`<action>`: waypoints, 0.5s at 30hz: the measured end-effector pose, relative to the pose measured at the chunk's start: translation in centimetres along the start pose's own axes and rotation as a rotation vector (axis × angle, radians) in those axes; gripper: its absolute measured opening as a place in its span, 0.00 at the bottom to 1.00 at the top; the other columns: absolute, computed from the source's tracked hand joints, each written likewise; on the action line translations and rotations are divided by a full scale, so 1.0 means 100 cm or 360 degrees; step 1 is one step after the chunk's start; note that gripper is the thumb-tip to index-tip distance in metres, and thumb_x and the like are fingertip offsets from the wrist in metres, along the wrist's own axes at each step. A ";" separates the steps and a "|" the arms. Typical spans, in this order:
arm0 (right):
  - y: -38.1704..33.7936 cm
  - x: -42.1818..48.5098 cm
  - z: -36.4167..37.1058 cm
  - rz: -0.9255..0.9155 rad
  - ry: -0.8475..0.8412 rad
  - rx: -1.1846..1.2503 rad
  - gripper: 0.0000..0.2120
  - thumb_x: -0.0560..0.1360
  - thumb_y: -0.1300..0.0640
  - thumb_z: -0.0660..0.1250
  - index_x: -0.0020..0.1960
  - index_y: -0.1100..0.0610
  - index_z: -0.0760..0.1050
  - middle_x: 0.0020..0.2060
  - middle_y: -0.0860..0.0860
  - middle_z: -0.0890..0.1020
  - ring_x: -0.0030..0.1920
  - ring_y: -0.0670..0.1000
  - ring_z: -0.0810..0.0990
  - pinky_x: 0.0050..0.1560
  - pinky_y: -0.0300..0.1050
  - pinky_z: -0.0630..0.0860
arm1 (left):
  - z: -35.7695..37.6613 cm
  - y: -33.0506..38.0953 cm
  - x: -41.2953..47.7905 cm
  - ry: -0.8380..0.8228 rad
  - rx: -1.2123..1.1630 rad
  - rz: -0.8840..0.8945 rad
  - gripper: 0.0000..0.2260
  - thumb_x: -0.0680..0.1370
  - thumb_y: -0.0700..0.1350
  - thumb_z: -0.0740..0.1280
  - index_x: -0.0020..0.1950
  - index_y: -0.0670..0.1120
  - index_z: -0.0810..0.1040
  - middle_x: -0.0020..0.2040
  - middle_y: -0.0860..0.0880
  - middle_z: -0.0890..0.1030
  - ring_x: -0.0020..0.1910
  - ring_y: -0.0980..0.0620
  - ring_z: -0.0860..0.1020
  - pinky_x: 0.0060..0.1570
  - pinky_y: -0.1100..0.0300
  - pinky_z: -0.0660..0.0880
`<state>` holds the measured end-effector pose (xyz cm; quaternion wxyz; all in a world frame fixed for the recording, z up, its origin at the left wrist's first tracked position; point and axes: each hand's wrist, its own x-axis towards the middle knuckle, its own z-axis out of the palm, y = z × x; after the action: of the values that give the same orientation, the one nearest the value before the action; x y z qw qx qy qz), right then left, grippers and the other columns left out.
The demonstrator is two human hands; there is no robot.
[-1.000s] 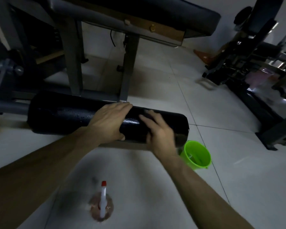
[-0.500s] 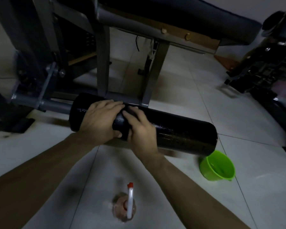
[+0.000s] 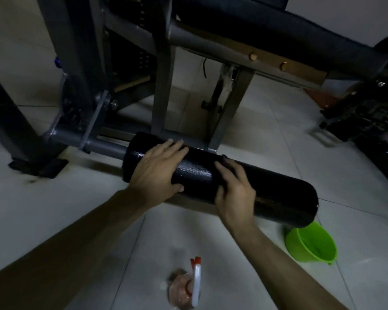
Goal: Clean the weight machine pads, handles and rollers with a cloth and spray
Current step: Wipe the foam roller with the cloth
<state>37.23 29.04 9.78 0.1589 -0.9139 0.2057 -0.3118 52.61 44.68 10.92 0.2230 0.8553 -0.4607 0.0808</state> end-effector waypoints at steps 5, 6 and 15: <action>-0.076 0.022 0.060 -0.0351 -0.0195 0.0154 0.27 0.71 0.68 0.61 0.69 0.58 0.79 0.72 0.56 0.76 0.73 0.58 0.73 0.78 0.53 0.64 | -0.004 -0.040 -0.034 0.0312 -0.0319 -0.0636 0.53 0.64 0.53 0.83 0.82 0.47 0.58 0.81 0.42 0.60 0.78 0.40 0.60 0.74 0.42 0.63; -0.079 0.022 0.063 -0.0445 -0.0226 0.0167 0.27 0.71 0.67 0.59 0.68 0.58 0.80 0.72 0.56 0.76 0.74 0.59 0.73 0.78 0.56 0.64 | -0.005 -0.048 -0.039 0.0338 -0.0454 -0.0733 0.51 0.64 0.52 0.83 0.80 0.48 0.60 0.78 0.43 0.65 0.75 0.41 0.65 0.71 0.43 0.68; 0.020 0.014 -0.010 -0.0168 -0.0022 -0.0113 0.34 0.64 0.75 0.69 0.67 0.54 0.81 0.68 0.52 0.78 0.68 0.57 0.78 0.77 0.55 0.67 | -0.004 -0.074 -0.045 0.0319 -0.0935 -0.0815 0.38 0.63 0.57 0.77 0.72 0.58 0.72 0.64 0.52 0.75 0.59 0.51 0.80 0.59 0.46 0.80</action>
<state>37.09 26.44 10.37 0.1111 -0.9307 0.1671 -0.3060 56.19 51.78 7.50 0.5148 0.8301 -0.2123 -0.0294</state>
